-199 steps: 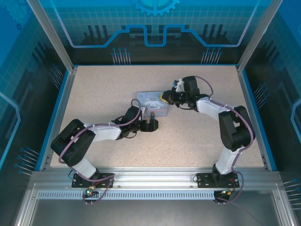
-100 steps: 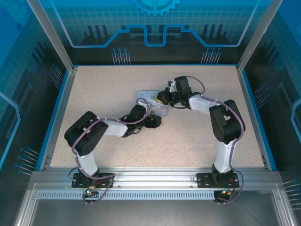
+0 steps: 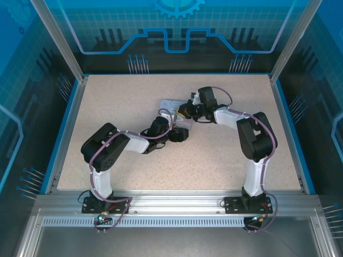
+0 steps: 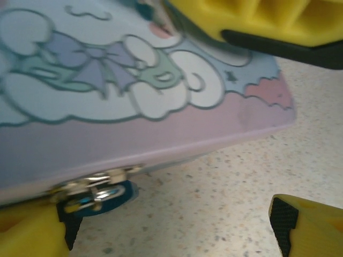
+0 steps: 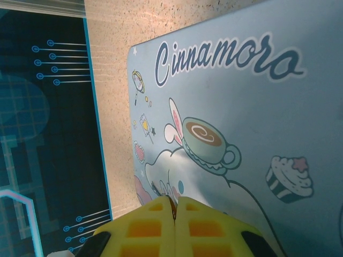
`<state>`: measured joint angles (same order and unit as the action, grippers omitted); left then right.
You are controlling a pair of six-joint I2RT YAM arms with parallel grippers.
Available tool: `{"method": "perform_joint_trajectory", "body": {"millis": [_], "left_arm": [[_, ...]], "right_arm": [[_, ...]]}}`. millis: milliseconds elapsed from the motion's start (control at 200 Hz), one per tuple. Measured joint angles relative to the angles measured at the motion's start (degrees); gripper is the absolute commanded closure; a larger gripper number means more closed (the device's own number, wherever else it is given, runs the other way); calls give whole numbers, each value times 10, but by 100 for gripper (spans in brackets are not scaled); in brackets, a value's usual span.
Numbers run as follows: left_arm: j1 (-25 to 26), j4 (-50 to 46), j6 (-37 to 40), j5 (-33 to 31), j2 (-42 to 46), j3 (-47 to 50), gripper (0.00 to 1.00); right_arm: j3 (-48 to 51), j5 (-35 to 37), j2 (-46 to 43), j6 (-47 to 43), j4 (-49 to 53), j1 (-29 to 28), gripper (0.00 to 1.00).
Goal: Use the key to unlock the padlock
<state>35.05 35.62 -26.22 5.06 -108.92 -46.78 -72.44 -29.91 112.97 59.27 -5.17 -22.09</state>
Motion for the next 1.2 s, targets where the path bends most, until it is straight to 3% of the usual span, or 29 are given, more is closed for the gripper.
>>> {"method": "perform_joint_trajectory", "body": {"millis": [310, 550, 845, 1201], "left_arm": [[-3, 31, -50, 32, -9, 0, 12], [-4, 55, -80, 17, -18, 6, 25], [-4, 157, -145, 3, -13, 65, 27], [-3, 191, -188, -3, -31, 66, 40]], "right_arm": [[0, 0, 3, 0, -1, 0, 100], [0, 0, 3, 0, -3, 0, 100], [0, -1, 6, 0, -5, 0, 100], [0, -1, 6, 0, -6, 0, 100]]}}
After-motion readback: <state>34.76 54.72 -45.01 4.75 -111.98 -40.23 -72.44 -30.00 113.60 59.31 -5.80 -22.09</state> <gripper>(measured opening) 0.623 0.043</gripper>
